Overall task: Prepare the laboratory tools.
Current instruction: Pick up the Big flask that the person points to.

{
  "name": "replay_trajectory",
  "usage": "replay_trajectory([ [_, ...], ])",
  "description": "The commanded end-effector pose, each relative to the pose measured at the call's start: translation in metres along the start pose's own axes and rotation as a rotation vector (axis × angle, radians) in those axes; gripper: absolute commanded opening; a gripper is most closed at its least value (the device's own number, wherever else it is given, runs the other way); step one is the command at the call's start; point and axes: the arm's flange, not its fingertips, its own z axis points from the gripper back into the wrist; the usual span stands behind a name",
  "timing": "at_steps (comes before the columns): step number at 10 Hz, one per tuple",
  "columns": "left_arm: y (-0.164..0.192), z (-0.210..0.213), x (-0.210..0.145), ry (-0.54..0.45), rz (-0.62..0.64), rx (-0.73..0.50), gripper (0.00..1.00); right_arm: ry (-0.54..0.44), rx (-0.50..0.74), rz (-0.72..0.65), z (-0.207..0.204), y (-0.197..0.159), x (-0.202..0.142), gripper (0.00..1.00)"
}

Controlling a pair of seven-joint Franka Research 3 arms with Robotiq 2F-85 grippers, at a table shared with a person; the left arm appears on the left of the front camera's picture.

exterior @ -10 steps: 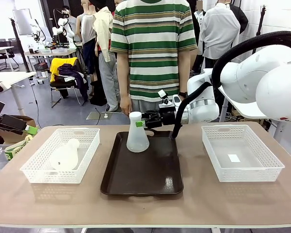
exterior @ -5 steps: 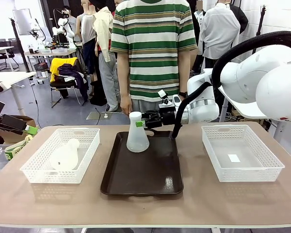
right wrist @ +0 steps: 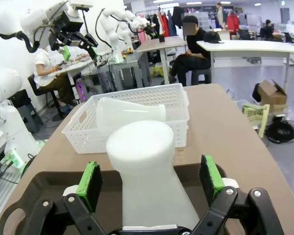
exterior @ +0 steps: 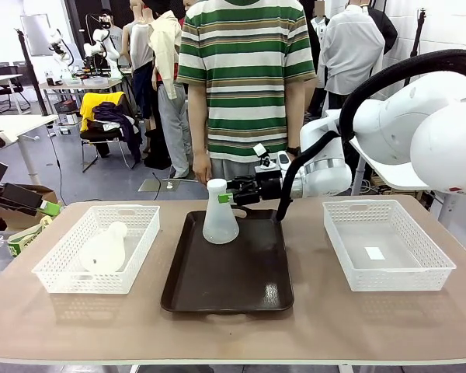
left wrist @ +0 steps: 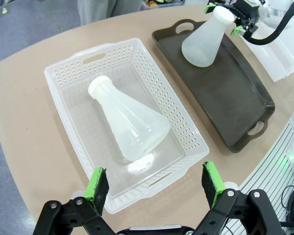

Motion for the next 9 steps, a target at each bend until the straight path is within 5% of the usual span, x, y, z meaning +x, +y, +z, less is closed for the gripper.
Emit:
replay_trajectory([
  [1,0.003,-0.001,0.0,-0.015,-0.011,-0.015,1.0,0.088,-0.092,0.066,0.036,0.031,0.031,1.0],
  [6,0.003,-0.001,0.0,-0.015,-0.011,-0.015,1.0,0.331,-0.366,0.131,0.14,0.082,0.112,1.0],
  [9,0.003,-0.001,0.0,-0.015,-0.011,-0.015,1.0,0.44,-0.532,0.101,0.199,0.119,0.114,1.0],
])
